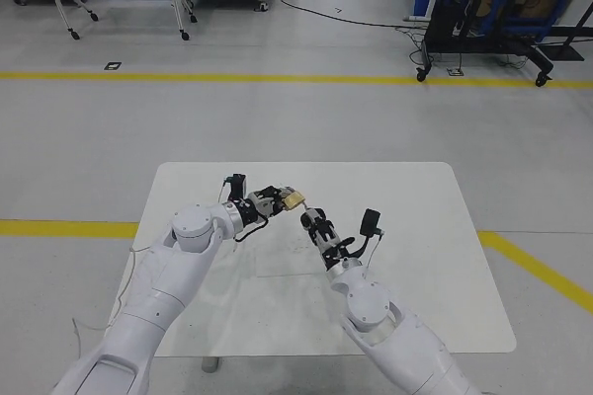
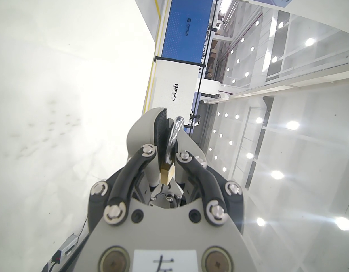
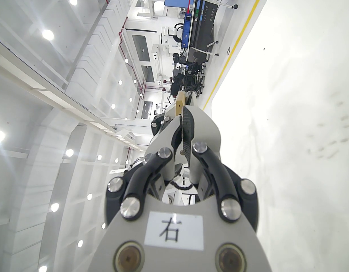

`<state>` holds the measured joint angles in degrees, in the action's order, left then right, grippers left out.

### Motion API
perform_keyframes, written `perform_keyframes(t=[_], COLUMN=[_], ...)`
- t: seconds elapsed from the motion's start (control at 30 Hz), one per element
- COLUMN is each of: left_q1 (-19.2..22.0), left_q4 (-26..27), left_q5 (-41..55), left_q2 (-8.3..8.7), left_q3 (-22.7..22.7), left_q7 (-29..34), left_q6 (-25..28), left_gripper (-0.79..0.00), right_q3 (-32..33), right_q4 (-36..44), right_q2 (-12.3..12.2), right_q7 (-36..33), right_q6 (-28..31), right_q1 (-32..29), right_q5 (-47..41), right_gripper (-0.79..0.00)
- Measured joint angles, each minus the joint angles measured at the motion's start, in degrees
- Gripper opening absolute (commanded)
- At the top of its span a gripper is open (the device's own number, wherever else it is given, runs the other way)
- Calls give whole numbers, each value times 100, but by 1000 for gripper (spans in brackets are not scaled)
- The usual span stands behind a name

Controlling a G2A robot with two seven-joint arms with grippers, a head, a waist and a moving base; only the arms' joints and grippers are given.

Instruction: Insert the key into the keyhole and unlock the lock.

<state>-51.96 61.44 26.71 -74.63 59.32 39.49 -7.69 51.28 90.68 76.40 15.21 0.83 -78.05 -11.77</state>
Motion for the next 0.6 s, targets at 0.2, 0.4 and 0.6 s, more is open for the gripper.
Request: perform_keyframes(t=[0.2,0.4,0.6], left_q1=[-36,-65,-62], left_q4=[52,94,90], left_q5=[-14,-85,-102], left_q2=[4,3,6], left_q3=[45,41,35], left_q7=[-27,-8,215], left_q6=[-15,-7,19], left_gripper=[-785,-785,-785], right_q3=[41,133,206], right_q4=[52,119,70], right_q2=[27,43,83], right_q7=[-135,-291,-424], right_q6=[56,66,-152], right_q1=[-94,-168,-94], right_q5=[89,120,44], right_gripper=[-785,-785,-785])
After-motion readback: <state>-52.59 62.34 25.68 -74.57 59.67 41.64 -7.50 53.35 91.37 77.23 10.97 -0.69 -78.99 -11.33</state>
